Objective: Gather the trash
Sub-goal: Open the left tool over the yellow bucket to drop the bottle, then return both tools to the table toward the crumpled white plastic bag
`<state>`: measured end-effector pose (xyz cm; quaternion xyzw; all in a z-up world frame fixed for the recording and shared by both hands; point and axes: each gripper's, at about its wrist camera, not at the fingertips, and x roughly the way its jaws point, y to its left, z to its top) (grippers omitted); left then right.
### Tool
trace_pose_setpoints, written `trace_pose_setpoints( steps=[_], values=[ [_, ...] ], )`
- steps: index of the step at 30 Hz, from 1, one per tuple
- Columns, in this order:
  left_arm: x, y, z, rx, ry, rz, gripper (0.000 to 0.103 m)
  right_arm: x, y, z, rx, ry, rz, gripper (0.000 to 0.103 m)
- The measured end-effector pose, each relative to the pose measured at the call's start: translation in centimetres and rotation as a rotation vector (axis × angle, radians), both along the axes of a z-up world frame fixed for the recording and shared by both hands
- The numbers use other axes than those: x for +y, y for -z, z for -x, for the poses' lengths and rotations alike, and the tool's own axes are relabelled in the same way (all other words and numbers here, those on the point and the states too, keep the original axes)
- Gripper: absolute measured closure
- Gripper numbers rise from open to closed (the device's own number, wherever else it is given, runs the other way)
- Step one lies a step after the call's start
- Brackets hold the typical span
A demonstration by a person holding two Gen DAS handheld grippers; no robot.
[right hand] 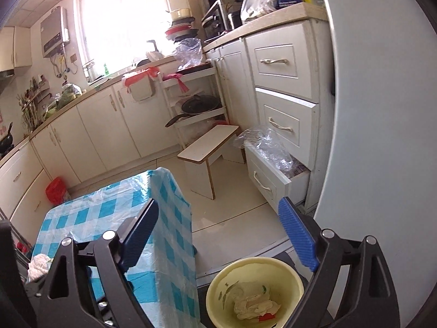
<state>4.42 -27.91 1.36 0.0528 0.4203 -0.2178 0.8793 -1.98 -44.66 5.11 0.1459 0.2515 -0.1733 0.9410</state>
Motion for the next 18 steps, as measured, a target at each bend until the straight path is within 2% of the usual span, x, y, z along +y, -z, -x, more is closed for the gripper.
trace_pose_setpoints(
  steps=[7, 11, 13, 16, 18],
  values=[
    [9.6, -2.9, 0.3, -0.177, -0.099, -0.114, 0.013, 7.4, 0.1, -2.6, 0.062, -0.182, 0.081, 0.013],
    [14.4, -3.2, 0.5, -0.25, -0.197, -0.136, 0.012, 11.8, 0.8, -3.9, 0.097, -0.285, 0.122, 0.012],
    [16.5, -2.8, 0.3, -0.256, -0.258, -0.123, 0.011, 13.8, 1.2, -4.6, 0.115, -0.327, 0.148, 0.012],
    [19.5, -2.1, -0.5, -0.192, -0.309, -0.085, 0.011, 16.2, 1.9, -5.5, 0.141, -0.375, 0.17, 0.012],
    [20.9, -1.8, -0.6, -0.186, -0.331, -0.083, 0.011, 17.4, 2.2, -6.0, 0.154, -0.399, 0.182, 0.012]
  ],
)
